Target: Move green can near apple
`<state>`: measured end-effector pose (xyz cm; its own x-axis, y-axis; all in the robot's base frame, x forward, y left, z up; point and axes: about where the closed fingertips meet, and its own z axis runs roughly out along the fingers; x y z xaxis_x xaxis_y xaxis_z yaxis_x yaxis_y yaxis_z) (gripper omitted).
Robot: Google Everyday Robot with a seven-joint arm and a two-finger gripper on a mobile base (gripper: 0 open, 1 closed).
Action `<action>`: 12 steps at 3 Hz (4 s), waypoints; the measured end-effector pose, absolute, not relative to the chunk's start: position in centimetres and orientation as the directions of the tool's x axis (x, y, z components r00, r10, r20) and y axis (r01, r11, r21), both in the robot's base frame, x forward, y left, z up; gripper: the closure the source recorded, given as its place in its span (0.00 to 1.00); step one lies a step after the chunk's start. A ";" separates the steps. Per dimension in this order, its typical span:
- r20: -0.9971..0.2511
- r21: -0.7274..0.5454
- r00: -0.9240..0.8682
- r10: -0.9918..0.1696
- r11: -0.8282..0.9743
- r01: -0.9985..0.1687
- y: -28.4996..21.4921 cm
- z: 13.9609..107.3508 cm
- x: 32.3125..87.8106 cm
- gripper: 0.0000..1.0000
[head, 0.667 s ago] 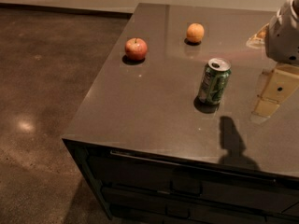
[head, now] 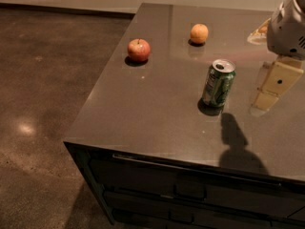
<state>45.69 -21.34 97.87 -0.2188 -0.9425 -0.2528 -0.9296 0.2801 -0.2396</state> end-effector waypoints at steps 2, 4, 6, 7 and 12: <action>-0.336 -0.188 -0.254 -0.907 0.329 -0.926 -21.4 96.3 51.5 0.00; -0.341 -0.110 -0.296 -0.892 0.351 -0.930 -21.3 92.7 55.1 0.00; -0.351 -0.067 -0.294 -0.889 0.337 -0.939 -20.9 91.8 55.2 0.31; -0.360 -0.058 -0.268 -0.894 0.308 -0.950 -19.6 92.0 55.2 0.54; -0.364 -0.162 -0.225 -0.904 0.299 -0.940 -9.9 95.4 65.9 1.00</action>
Offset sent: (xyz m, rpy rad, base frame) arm 0.0975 -0.0045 -0.0336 0.1411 0.0665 -0.0536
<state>65.92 -9.90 95.36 -0.2251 -0.9040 -0.3635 -0.9402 0.2994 -0.1623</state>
